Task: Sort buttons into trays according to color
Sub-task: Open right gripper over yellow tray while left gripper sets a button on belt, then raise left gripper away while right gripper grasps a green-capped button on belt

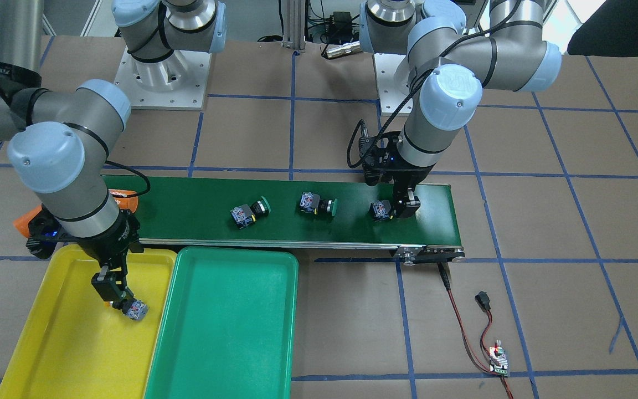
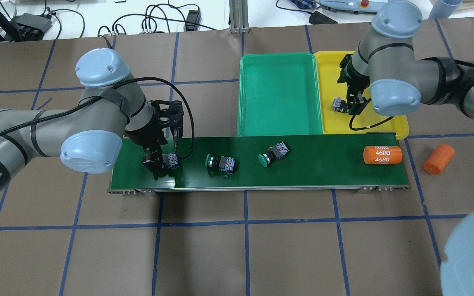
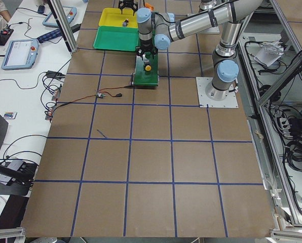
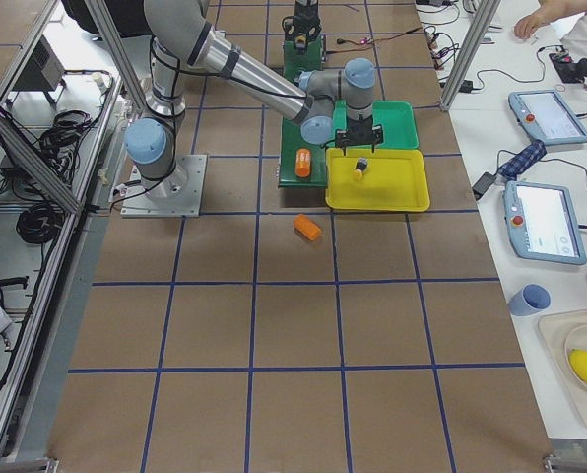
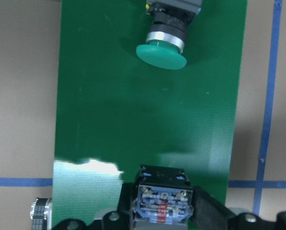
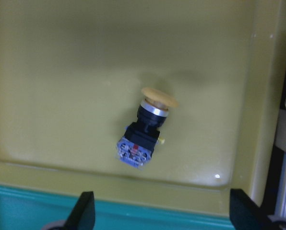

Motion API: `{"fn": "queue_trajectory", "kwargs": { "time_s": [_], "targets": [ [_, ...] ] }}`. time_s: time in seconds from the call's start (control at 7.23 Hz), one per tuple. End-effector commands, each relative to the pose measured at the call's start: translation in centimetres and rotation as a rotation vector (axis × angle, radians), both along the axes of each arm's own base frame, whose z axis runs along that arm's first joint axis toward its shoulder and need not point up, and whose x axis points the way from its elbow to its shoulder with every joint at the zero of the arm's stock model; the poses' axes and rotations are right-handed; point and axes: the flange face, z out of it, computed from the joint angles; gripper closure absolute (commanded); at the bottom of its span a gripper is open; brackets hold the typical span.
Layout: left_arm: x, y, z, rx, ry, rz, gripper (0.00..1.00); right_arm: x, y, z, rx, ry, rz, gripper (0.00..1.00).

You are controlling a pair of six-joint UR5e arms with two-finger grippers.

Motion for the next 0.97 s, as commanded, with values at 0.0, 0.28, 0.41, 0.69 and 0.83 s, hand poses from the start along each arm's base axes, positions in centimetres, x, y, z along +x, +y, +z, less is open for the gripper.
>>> {"fn": "queue_trajectory", "kwargs": {
  "time_s": [0.0, 0.28, 0.41, 0.69, 0.83],
  "targets": [
    [-0.1, -1.8, 7.2, 0.013, -0.01, 0.095, 0.11, 4.3, 2.5, 0.7, 0.027, -0.004, 0.064, 0.0],
    [0.0, -2.5, 14.6, 0.012, -0.017, 0.294, 0.11, 9.1, 4.6, -0.7, 0.054, -0.011, 0.108, 0.0],
    [0.1, -3.3, 17.4, -0.042, -0.006, 0.502, 0.11, 10.2, 4.8, -1.3, 0.074, -0.078, 0.084, 0.0],
    [0.1, -3.0, 19.9, -0.069, 0.0, 0.819, 0.05, 10.3, 6.3, -3.7, 0.13, -0.094, 0.089, 0.0],
    [1.2, -3.3, 20.3, -0.084, 0.006, 1.049, 0.0, 10.2, 7.5, -5.1, 0.154, -0.091, 0.095, 0.0]
  ]
}}
